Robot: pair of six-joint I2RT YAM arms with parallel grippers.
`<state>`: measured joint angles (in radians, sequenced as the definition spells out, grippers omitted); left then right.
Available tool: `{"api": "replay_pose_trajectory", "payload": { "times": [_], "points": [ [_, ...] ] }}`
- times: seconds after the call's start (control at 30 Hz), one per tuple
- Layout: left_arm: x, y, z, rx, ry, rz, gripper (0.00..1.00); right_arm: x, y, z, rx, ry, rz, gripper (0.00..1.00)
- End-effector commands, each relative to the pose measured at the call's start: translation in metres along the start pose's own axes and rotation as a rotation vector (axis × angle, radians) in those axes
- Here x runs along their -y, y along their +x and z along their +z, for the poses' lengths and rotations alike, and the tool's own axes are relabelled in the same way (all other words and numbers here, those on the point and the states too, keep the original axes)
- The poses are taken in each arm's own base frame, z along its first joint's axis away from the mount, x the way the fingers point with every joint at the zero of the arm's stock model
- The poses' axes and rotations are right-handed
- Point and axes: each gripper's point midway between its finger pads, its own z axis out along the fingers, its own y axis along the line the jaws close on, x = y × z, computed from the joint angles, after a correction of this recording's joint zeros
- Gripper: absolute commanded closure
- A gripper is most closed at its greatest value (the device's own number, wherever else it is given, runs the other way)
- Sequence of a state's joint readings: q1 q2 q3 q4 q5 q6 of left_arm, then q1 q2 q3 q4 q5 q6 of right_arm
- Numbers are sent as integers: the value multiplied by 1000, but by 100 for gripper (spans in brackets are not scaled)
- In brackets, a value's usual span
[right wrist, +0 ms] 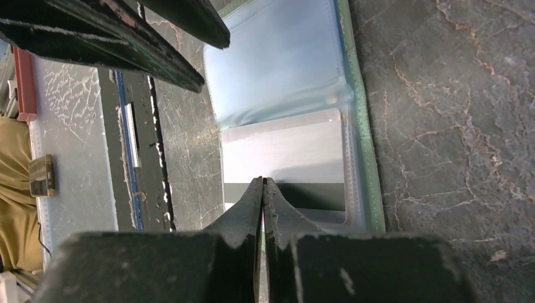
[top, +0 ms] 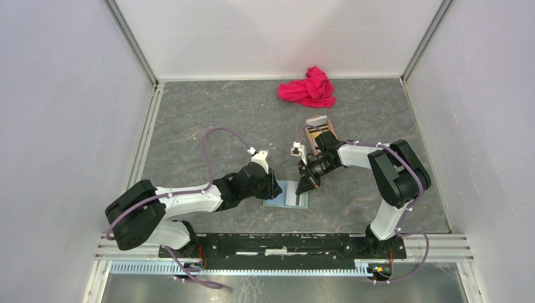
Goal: Put the credit cards into the card holder
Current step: Open the card holder at the center of the board.
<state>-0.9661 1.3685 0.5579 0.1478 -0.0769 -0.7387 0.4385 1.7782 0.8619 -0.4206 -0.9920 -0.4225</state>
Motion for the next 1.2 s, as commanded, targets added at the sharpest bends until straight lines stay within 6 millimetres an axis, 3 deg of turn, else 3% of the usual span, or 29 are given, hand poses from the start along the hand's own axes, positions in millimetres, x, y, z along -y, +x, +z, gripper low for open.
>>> {"api": "replay_pose_trajectory", "payload": {
  "times": [0.0,0.2,0.33,0.47,0.57,0.83,1.03,1.17],
  "points": [
    [5,-22,-11,97,31,-46,63,27,7,-4,-60,142,-13,93],
    [15,-36,-29,157,95,-21,56,30,2,-14,-77,190,-92,89],
    [34,-39,-36,169,208,-23,47,12,-15,-22,-44,133,-199,85],
    [55,-32,-31,151,347,-74,46,-6,-35,-34,-4,112,-321,84],
    [54,-18,-13,89,346,-121,50,-10,-44,-46,29,155,-377,84],
    [42,-4,23,16,261,-156,54,22,-15,-47,-14,261,-232,91],
    [31,4,32,-15,188,-150,53,32,-3,-43,-48,274,-174,94],
    [34,9,36,-50,201,-145,53,35,6,-38,-69,262,-139,95]
  ]
}}
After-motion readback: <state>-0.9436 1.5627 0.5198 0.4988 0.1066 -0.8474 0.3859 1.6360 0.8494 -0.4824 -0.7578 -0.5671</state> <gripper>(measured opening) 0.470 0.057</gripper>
